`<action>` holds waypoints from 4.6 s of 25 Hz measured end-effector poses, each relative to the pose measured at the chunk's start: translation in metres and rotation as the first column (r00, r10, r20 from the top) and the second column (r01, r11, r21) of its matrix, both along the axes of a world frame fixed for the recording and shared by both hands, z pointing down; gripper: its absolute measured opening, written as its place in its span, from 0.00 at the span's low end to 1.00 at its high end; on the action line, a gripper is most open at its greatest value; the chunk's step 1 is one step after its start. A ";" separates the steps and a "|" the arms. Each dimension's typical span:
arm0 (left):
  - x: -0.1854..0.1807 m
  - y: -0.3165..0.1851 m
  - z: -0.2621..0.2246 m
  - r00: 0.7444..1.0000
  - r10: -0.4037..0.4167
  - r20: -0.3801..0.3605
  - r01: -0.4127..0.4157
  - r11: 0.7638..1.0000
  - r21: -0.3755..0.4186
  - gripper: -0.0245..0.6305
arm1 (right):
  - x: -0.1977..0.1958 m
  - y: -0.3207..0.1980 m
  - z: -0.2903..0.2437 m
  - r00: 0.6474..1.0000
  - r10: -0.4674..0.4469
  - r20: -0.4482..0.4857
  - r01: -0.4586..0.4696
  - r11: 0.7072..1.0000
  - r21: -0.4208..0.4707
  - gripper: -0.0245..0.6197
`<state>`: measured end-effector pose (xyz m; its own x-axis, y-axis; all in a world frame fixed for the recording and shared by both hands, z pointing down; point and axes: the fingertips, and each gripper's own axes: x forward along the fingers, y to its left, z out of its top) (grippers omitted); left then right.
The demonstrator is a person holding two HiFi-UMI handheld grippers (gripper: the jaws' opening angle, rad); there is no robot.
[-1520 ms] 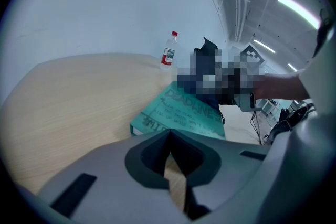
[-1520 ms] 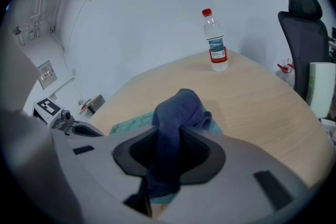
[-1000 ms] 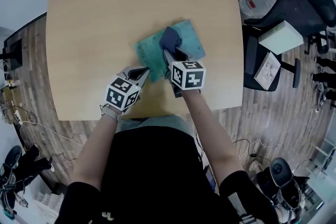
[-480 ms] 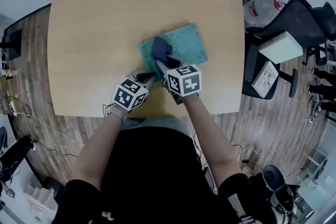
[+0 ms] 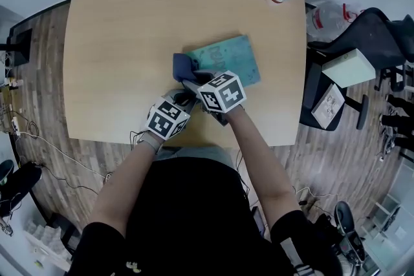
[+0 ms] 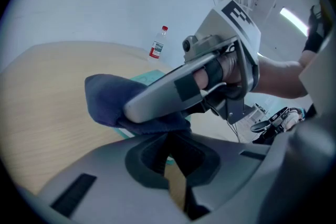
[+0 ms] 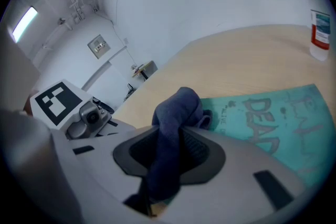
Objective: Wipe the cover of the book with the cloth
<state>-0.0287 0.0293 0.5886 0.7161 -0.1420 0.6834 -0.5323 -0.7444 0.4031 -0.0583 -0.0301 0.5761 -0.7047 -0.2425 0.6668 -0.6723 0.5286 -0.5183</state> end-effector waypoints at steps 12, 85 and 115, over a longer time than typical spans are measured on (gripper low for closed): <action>0.000 -0.001 0.000 1.000 -0.010 0.002 0.010 1.000 -0.024 0.07 | 0.022 -0.034 -0.001 0.993 0.107 0.049 -0.105 0.994 -0.029 0.21; -0.002 -0.003 -0.002 0.997 -0.048 -0.056 0.048 0.999 0.009 0.07 | -0.029 -0.018 0.000 0.993 -0.083 -0.078 0.097 0.973 0.207 0.21; -0.006 0.001 -0.025 0.987 -0.057 -0.151 0.049 0.997 -0.060 0.07 | 0.138 0.083 -0.019 0.838 0.534 -0.116 -0.518 0.844 0.139 0.21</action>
<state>-0.0343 0.0302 0.5633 0.8049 -0.1472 0.5749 -0.4996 -0.6909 0.5225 0.0795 0.0527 0.5566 -0.3501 -0.6183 0.7036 -0.9262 0.1164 -0.3586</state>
